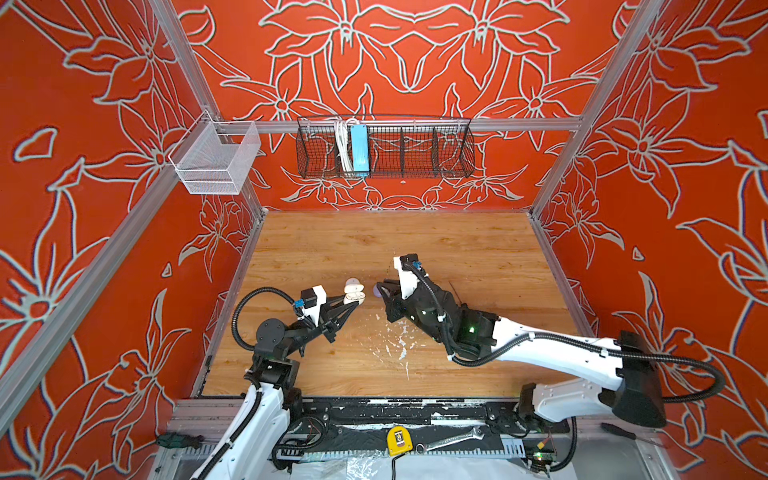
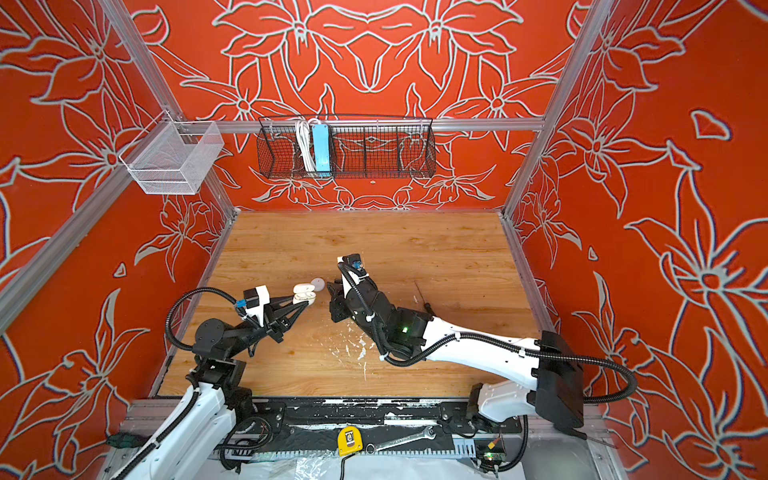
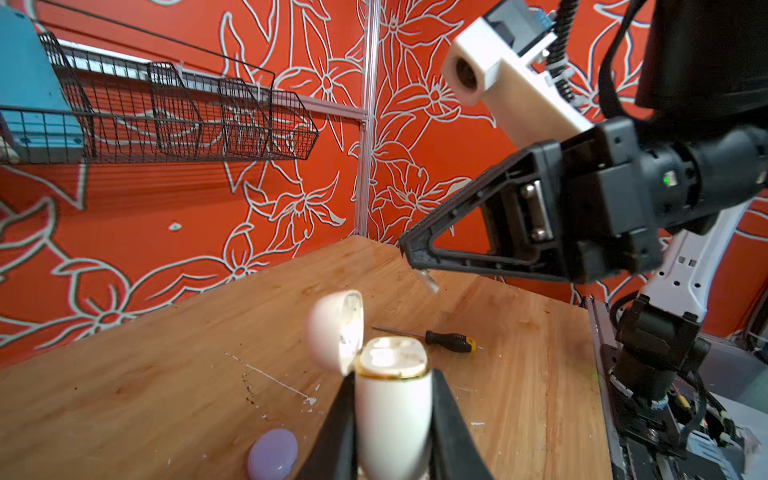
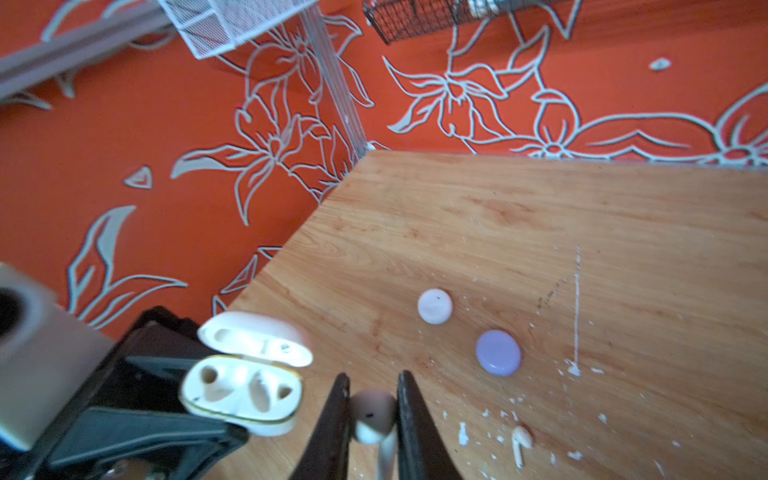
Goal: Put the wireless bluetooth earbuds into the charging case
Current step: 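Lift the earbud with the right gripper toward the open case in the left gripper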
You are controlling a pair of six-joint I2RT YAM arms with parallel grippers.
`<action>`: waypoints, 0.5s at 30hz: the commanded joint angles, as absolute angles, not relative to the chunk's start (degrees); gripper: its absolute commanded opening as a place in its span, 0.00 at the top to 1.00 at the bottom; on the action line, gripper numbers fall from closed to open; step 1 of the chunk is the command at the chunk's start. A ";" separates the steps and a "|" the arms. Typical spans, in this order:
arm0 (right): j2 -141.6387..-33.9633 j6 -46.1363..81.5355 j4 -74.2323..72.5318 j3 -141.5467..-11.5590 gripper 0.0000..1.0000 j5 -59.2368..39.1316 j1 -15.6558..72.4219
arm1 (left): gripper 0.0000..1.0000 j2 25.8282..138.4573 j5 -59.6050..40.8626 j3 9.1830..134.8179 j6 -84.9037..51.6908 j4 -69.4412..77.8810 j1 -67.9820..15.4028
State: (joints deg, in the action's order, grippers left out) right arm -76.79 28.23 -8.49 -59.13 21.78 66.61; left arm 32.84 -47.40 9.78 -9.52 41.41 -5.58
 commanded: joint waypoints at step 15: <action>-80.01 20.19 -42.25 -58.59 0.91 20.54 72.82 | 1.00 23.86 -42.81 11.79 -10.80 45.76 -7.03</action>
State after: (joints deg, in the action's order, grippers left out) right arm -78.94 22.02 -33.74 -59.18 21.58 72.58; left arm 25.74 -43.51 10.61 -10.13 43.38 -6.63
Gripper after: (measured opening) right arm 0.195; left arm 0.229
